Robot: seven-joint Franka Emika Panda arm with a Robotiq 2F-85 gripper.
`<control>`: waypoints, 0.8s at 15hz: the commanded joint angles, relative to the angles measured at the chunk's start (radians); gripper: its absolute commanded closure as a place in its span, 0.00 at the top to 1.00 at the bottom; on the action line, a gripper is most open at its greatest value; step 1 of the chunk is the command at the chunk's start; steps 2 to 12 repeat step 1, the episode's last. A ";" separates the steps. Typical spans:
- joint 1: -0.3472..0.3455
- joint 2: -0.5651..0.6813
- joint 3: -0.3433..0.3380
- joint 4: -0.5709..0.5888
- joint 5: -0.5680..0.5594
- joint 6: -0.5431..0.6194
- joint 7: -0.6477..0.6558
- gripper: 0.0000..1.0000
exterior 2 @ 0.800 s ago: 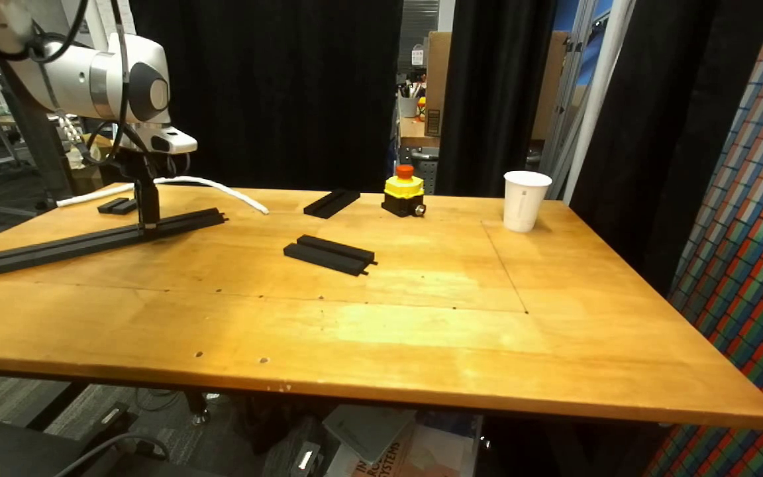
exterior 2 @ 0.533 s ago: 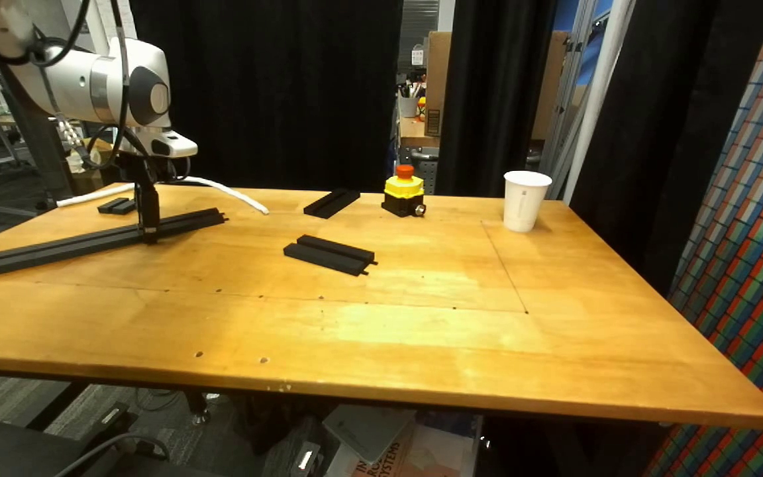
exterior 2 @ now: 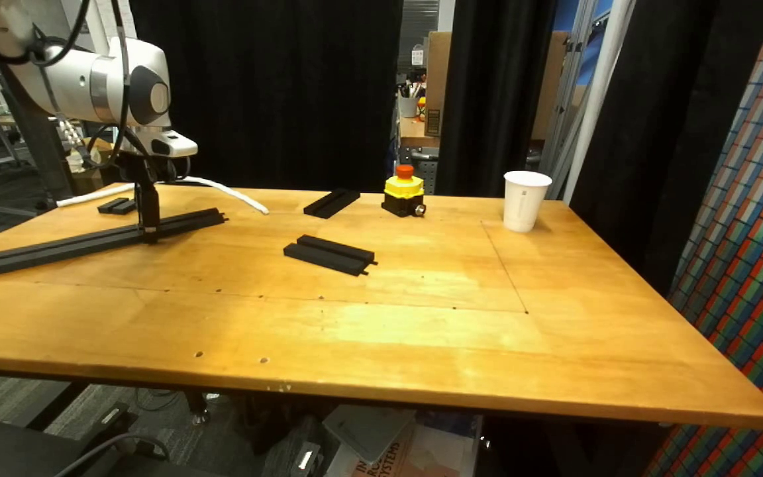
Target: Connect the black pads together
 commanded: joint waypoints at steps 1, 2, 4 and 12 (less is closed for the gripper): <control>-0.016 -0.024 -0.004 -0.020 -0.012 -0.002 -0.031 1.00; -0.016 -0.024 -0.004 -0.020 -0.012 -0.002 -0.031 1.00; -0.016 -0.024 -0.004 -0.020 -0.012 -0.002 -0.031 1.00; -0.016 -0.024 -0.004 -0.020 -0.012 -0.002 -0.031 1.00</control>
